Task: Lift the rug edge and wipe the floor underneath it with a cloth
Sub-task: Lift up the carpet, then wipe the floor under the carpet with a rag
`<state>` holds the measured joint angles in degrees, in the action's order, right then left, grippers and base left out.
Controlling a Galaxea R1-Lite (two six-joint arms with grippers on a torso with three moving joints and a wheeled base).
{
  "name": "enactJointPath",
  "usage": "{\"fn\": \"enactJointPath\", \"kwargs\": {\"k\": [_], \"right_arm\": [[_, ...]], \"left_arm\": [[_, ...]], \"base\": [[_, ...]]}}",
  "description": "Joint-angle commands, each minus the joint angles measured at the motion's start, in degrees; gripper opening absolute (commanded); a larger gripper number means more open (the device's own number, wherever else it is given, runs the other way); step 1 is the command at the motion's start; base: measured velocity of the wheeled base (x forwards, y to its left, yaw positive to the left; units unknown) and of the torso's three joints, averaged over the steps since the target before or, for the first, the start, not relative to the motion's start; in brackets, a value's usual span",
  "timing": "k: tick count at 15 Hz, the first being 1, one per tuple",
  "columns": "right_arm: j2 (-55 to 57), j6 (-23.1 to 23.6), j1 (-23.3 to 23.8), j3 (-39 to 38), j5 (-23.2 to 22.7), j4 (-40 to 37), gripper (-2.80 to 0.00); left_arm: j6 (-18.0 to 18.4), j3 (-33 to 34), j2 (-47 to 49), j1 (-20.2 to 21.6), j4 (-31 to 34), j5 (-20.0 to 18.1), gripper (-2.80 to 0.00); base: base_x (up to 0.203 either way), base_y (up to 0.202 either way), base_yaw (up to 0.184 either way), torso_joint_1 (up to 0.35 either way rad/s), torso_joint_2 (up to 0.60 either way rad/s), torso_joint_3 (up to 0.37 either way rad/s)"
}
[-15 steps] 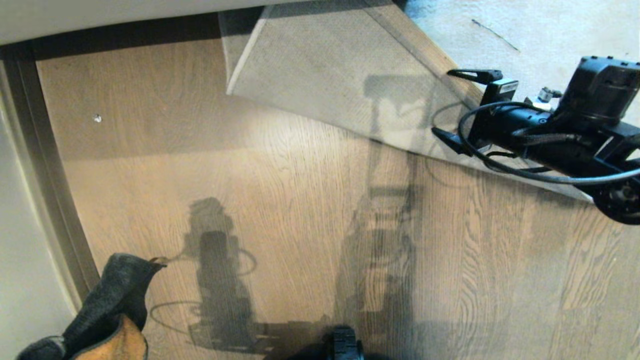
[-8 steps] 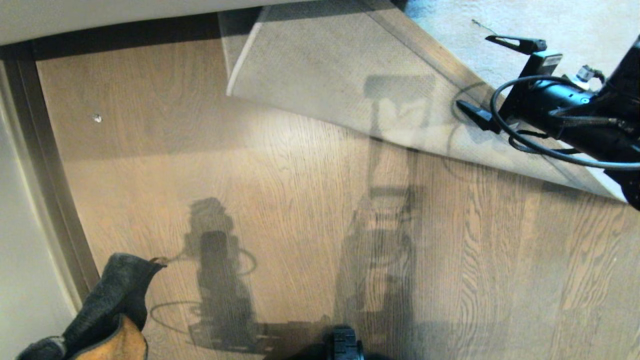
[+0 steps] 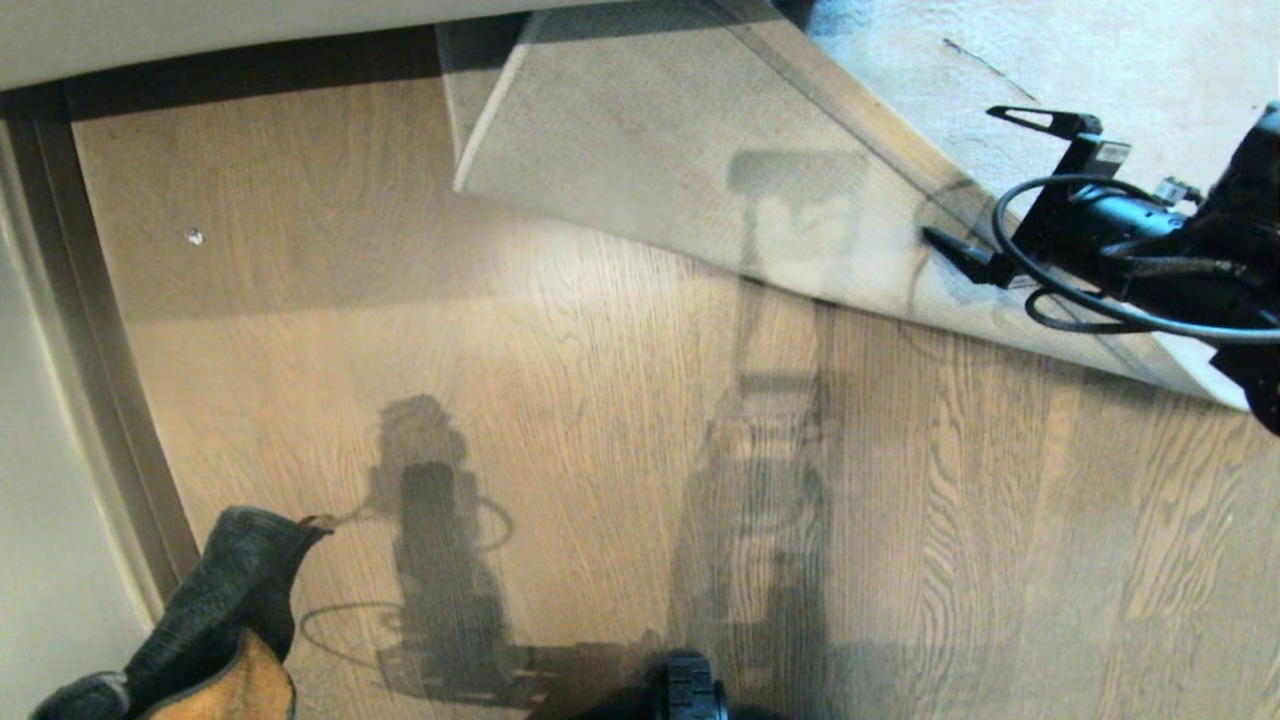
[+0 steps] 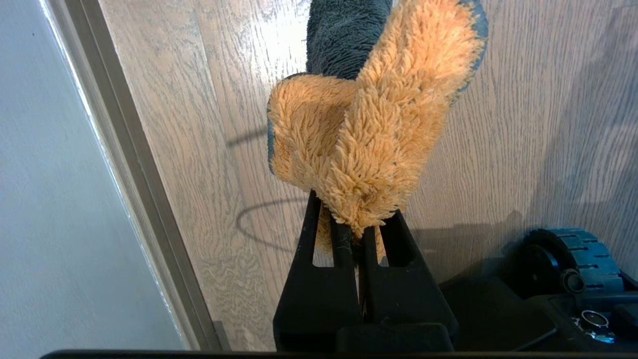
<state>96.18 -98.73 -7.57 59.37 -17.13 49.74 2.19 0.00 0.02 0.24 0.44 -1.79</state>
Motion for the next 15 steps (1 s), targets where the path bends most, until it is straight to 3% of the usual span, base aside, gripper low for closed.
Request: {"fn": "enactJointPath", "kwargs": {"k": [1, 4, 9, 15], "right_arm": [[1.26, -3.02, 0.02, -1.43, -0.18, 0.06, 0.0], [2.17, -8.5, -0.16, -3.38, -0.19, 0.65, 0.0], [1.95, -10.37, -0.2, -2.64, -0.19, 1.22, 0.0], [2.36, -19.91, -2.98, -1.63, -0.02, 13.71, 0.0]], "left_arm": [[0.0, 0.0, -0.02, 0.02, 0.0, -0.02, -2.8], [0.0, 0.0, -0.02, 0.02, 0.0, -0.05, -2.8], [0.0, 0.0, -0.02, 0.02, 0.0, -0.05, -2.8], [0.0, 0.0, -0.02, 0.02, 0.0, 0.03, -2.8]], "base": [[0.0, 0.0, 0.0, 0.0, 0.0, 0.0], [0.0, 0.0, 0.0, 0.0, 0.0, 0.0], [0.0, 0.0, 0.0, 0.0, 0.0, 0.0], [0.0, 0.0, 0.0, 0.0, 0.0, 0.0]]}}
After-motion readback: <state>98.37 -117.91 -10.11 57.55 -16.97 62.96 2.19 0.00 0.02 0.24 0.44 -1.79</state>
